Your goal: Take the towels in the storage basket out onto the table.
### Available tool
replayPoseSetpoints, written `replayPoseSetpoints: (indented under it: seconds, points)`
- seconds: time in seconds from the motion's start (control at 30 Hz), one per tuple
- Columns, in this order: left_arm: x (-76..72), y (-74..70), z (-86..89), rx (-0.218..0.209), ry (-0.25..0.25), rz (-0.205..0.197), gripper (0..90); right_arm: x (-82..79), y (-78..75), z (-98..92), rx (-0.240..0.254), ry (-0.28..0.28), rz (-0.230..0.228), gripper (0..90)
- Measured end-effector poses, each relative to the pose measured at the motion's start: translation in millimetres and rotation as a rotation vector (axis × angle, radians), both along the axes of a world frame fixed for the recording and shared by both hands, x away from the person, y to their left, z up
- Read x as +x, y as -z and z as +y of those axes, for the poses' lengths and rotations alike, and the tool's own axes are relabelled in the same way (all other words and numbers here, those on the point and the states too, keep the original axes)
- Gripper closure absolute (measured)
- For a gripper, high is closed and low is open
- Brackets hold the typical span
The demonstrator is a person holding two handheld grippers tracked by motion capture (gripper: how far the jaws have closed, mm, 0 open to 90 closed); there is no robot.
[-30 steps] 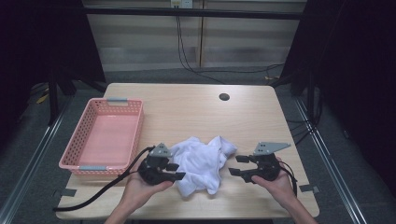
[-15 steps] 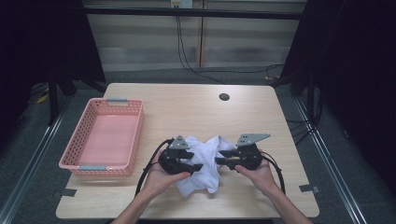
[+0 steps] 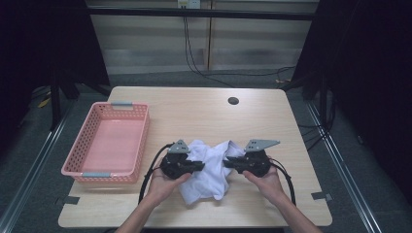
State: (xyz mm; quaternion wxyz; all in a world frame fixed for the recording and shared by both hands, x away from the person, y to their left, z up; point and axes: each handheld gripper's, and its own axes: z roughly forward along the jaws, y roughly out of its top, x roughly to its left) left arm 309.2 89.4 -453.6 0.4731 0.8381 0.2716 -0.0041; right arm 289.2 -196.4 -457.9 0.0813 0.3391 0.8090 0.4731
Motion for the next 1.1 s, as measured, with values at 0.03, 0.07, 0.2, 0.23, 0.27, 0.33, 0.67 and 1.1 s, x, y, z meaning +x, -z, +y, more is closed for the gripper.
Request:
replayPoseSetpoints:
  seconds: [0.03,0.07,0.2,0.23,0.27,0.33,0.67,1.1]
  points:
    - [0.5,-2.1,2.9,-0.024,-0.002,0.01,85.7,0.2,-1.1,-2.8,0.003,0.024,-0.006,83.6]
    - [0.5,-2.1,2.9,-0.024,-0.002,0.01,85.6,0.6,-1.2,-4.9,0.014,0.018,0.0,83.9]
    - [0.2,-9.8,15.2,-0.033,-0.036,-0.009,85.9,1.6,-2.8,-11.4,0.0,0.049,-0.008,84.4]
    - [0.5,-11.3,18.2,-0.044,-0.042,-0.014,86.0,1.8,-4.3,-14.3,0.001,0.058,-0.011,84.5]
    - [1.3,-12.0,21.3,-0.075,-0.044,0.005,86.0,1.9,-6.4,-17.6,-0.001,0.071,-0.014,84.4]
    - [1.6,-14.5,25.1,-0.07,-0.062,-0.007,86.0,2.7,-10.1,-26.3,0.0,0.099,-0.019,84.5]
    - [13.2,9.3,23.2,0.015,-0.071,0.053,84.2,-0.2,-15.8,-50.5,-0.028,0.15,-0.045,52.7]
    - [2.9,18.5,4.8,0.099,-0.006,0.066,82.2,-2.4,-7.8,31.9,0.028,-0.087,0.04,48.1]
